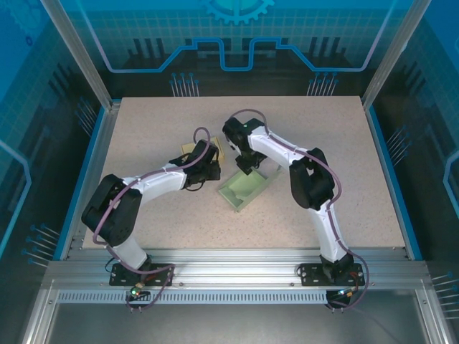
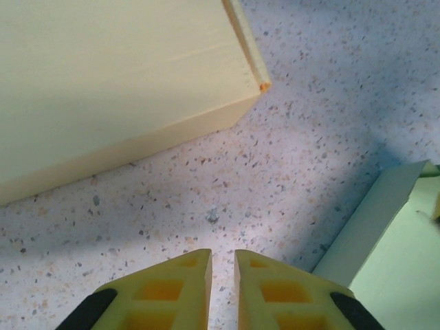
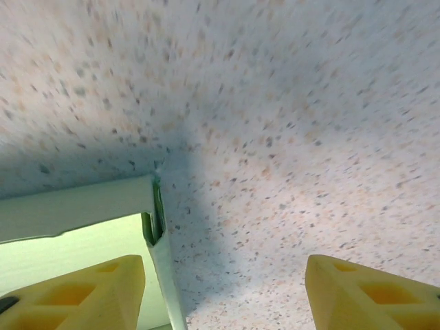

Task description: Fold the paper box

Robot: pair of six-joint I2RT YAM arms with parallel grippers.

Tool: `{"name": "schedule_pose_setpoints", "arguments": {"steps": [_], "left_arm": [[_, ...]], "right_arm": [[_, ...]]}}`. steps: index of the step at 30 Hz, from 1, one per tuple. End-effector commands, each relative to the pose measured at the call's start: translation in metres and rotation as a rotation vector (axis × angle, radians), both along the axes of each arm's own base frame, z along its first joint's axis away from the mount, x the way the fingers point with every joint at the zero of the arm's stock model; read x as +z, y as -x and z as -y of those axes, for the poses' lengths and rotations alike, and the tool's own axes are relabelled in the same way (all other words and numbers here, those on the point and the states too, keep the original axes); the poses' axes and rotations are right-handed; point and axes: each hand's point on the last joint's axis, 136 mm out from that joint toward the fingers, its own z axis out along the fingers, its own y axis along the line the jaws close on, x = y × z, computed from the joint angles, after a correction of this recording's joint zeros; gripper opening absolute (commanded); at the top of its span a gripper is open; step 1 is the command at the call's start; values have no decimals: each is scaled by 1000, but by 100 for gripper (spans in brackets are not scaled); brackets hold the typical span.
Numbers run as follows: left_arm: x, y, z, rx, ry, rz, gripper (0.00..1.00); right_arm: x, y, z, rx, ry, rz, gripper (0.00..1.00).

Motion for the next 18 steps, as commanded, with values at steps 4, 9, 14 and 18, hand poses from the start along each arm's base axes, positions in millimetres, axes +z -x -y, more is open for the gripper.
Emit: {"name": "schedule_pose_setpoints", "arguments": {"steps": [4, 9, 14, 18], "left_arm": [[-30, 24, -13, -43, -81, -80, 13], [-49, 33, -5, -97, -59, -126, 12], [-57, 42, 21, -185, -3, -138, 13], [-60, 58, 50, -269, 11, -137, 14]], "right_arm": [[104, 5, -18, 27, -167, 185, 66], [170, 27, 4, -98, -317, 360, 66], [191, 64, 55, -293, -444, 464, 68], [188, 95, 101, -460, -524, 512, 69]]}}
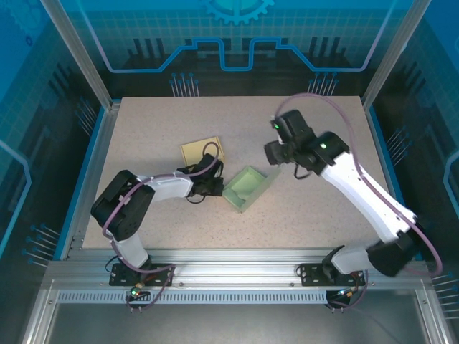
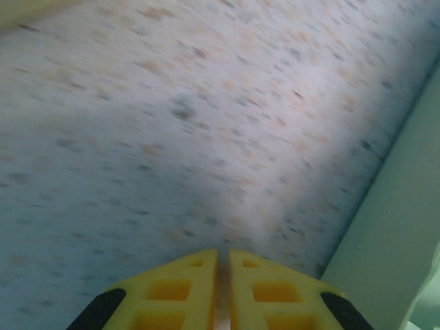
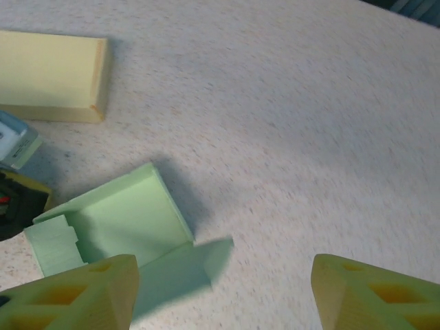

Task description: Fold the paper box

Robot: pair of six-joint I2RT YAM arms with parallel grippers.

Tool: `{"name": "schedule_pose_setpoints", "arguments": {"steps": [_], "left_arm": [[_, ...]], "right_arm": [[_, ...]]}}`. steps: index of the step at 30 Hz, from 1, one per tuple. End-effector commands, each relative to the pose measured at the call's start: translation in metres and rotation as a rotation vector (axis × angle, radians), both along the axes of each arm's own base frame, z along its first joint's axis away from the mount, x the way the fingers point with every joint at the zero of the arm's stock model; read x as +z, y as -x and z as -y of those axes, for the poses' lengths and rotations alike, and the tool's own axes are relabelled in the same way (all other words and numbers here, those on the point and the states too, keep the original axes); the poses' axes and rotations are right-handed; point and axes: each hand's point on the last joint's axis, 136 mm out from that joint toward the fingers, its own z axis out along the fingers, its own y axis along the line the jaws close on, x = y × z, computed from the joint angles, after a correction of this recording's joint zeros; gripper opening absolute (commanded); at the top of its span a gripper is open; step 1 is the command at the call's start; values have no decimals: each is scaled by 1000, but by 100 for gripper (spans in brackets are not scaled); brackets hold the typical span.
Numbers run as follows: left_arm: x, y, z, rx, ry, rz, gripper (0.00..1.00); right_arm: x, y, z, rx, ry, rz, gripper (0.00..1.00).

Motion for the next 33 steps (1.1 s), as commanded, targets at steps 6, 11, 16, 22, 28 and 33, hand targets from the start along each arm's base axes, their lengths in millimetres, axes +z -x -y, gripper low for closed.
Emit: {"name": "schedule_pose_setpoints", "arguments": {"steps": [6, 11, 16, 22, 28, 33], "left_arm": [[7, 56, 96, -245, 258, -18, 23], [39, 68, 133, -287, 447, 64, 25], [72, 35, 96, -240, 301, 225, 43], [96, -6, 106, -513, 21, 360, 54], [74, -10, 139, -762, -20, 276, 58], [54, -9, 146, -795, -25, 206, 58]], "right_arm": [[-20, 37, 58, -246, -232, 21, 71], [-14, 49, 79, -310, -250, 51, 73], [2, 56, 89, -324, -265, 97, 76], [6, 58, 90, -324, -294, 107, 100], [11, 60, 94, -335, -302, 124, 100], [12, 61, 95, -338, -305, 128, 100]]}}
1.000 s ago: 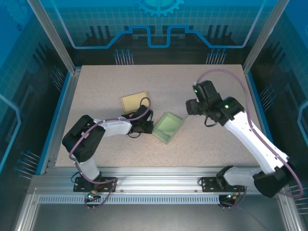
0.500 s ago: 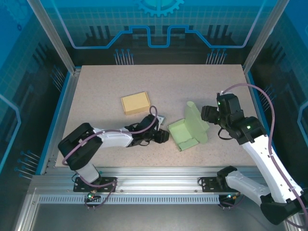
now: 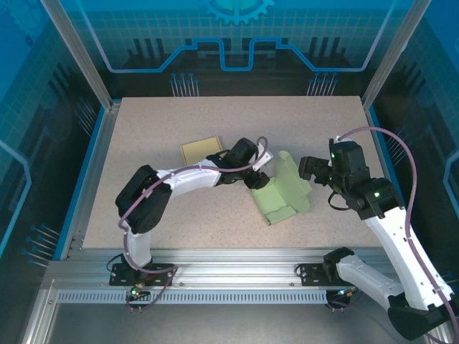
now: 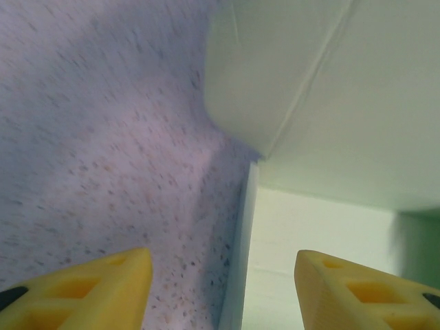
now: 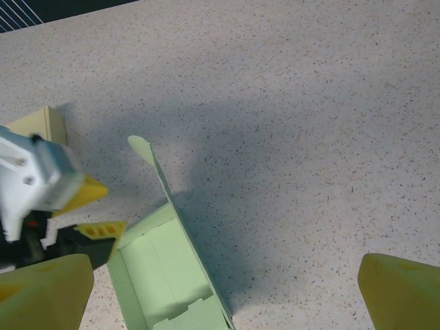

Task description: Fold the paper box

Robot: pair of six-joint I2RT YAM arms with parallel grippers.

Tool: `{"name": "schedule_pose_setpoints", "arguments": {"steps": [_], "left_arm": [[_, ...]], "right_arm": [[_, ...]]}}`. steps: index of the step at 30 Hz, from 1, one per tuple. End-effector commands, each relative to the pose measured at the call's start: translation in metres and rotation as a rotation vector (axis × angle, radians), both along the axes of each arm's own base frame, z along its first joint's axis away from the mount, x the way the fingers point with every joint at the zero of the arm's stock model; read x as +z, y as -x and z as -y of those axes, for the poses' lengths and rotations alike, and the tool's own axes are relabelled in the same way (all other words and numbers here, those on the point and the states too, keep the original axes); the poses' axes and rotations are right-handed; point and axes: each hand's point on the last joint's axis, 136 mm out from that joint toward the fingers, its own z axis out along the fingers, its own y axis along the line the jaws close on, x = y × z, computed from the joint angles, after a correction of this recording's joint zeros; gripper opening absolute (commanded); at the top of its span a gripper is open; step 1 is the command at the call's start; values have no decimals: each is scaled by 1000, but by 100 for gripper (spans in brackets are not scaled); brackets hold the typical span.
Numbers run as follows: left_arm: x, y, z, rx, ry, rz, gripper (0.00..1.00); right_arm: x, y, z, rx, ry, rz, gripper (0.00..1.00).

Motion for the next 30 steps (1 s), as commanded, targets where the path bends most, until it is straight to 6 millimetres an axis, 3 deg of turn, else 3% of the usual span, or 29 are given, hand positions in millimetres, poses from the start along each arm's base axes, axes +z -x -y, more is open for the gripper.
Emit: {"name": "schedule_pose_setpoints", "arguments": {"steps": [1, 5, 9, 13, 15, 18, 22, 25, 30], "left_arm": [[-20, 15, -1, -91, -67, -75, 58], [-29, 19, 5, -98, -54, -107, 57], [-41, 10, 4, -59, -84, -98, 53], [-48, 0, 2, -9, -103, -73, 41], [-51, -5, -1, 15, -115, -54, 28], [-56, -11, -8, 57, -137, -28, 22], [-58, -20, -28, 180, -179, 21, 10], [-55, -31, -62, 364, -267, 73, 2], [-59, -23, -108, 556, -393, 73, 0]], "right_arm": [[11, 1, 3, -16, -26, 33, 100], [13, -1, 1, -10, -31, 43, 100], [12, -3, -1, -3, -41, 44, 100], [11, -4, -4, 4, -48, 38, 100], [10, -3, -4, 6, -50, 33, 100], [6, -3, -6, 12, -54, 22, 100], [-1, -5, -4, -9, -46, -4, 100], [-9, -9, 0, -42, -27, -38, 100], [-38, -19, -5, -48, -3, -145, 100]]}}
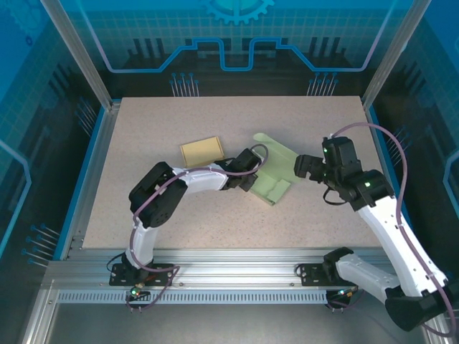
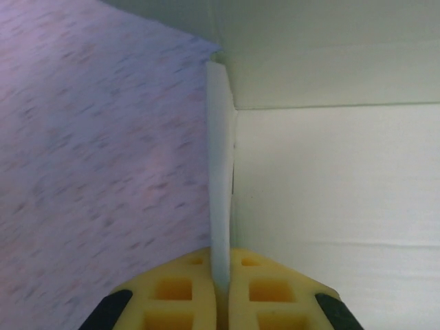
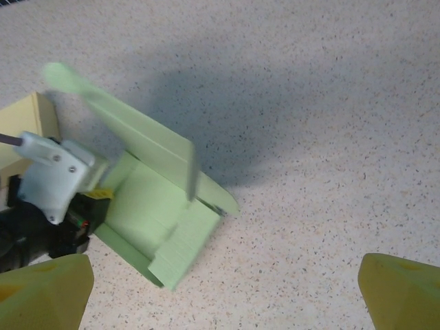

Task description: Fold the paper box

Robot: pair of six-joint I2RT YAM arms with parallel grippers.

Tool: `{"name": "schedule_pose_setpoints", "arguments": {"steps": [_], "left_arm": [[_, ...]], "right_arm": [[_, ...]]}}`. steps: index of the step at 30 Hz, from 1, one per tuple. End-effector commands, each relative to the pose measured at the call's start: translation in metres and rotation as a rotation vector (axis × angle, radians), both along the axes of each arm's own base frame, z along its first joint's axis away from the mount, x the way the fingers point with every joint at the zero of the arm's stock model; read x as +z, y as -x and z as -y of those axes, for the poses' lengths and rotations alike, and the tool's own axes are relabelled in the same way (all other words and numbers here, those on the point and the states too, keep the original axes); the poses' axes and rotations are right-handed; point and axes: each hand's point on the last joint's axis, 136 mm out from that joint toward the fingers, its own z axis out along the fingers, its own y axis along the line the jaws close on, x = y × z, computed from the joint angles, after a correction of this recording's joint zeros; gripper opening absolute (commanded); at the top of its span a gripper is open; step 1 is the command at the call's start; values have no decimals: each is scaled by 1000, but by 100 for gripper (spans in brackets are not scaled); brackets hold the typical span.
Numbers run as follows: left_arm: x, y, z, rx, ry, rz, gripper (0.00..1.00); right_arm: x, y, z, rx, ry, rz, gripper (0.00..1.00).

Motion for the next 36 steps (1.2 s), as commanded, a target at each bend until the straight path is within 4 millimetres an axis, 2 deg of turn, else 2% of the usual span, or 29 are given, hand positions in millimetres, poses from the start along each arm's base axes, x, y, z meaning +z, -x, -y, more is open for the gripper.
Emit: {"name": "schedule_pose_setpoints", "arguments": {"steps": [1, 5, 10, 13, 16, 21, 27, 31, 32, 36], "left_arm": [[-5, 11, -56, 217, -152, 0, 0], [-10, 26, -73, 299, -157, -34, 0], [-17, 33, -80, 345, -157, -61, 0], [-18, 34, -78, 351, -146, -66, 1], [-17, 32, -76, 351, -138, -63, 1], [-16, 31, -76, 352, -142, -60, 0], [-15, 29, -73, 348, -136, -58, 0], [-15, 29, -71, 347, -133, -59, 0], [-15, 29, -72, 348, -134, -59, 0], [-15, 30, -70, 344, -136, -58, 1]], "right_arm": [[-23, -6, 0, -30, 6, -81, 100], [-64, -14, -25, 32, -62, -196, 100], [-107, -20, -61, 105, -165, -241, 100], [-125, -23, -72, 107, -194, -255, 96], [-147, -28, -80, 105, -229, -277, 85], [-167, -47, -98, 100, -290, -271, 70], [-178, -65, -111, 112, -284, -261, 65], [-196, -69, -113, 112, -254, -302, 49], [-191, -76, -118, 120, -255, -288, 44], [-203, -82, -124, 134, -189, -308, 37]]}}
